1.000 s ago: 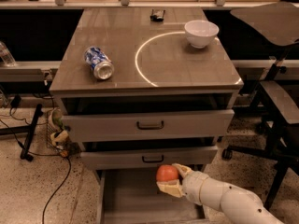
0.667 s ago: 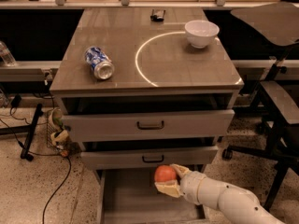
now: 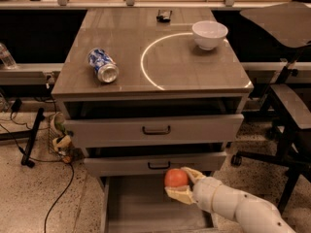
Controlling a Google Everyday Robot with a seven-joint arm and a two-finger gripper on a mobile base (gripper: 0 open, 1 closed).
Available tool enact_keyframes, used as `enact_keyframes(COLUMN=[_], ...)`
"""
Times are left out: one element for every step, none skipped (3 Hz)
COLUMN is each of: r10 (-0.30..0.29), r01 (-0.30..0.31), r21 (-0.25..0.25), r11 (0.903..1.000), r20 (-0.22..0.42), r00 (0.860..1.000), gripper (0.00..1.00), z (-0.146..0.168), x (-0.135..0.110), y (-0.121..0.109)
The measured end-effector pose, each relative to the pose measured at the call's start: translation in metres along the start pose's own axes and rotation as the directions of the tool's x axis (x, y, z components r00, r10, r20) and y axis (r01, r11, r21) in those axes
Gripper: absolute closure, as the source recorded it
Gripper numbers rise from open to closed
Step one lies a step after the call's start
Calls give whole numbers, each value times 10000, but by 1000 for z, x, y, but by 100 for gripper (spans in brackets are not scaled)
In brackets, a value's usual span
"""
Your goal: Pick apple from bottom drawer and place on counter
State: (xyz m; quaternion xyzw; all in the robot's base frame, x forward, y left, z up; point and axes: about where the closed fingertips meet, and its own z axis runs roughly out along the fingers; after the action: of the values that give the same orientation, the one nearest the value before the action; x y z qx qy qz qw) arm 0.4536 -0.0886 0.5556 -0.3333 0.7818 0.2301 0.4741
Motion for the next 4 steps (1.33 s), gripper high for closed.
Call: enact_keyframes(r10=[-1529,-2548,-2434,-3359], r01=[1472,2389,2264,2882], r21=[504,1108,1125,2067], r11=[9878,9647,9675,9350], r20=[1384,1646,1721,2555], r00=[9785,9529,9545,9066], gripper=[100,100,100,100], z=[-64,-89,-84,-74], x=[-64,-91,-91,-150], y=[4,3,2,-30])
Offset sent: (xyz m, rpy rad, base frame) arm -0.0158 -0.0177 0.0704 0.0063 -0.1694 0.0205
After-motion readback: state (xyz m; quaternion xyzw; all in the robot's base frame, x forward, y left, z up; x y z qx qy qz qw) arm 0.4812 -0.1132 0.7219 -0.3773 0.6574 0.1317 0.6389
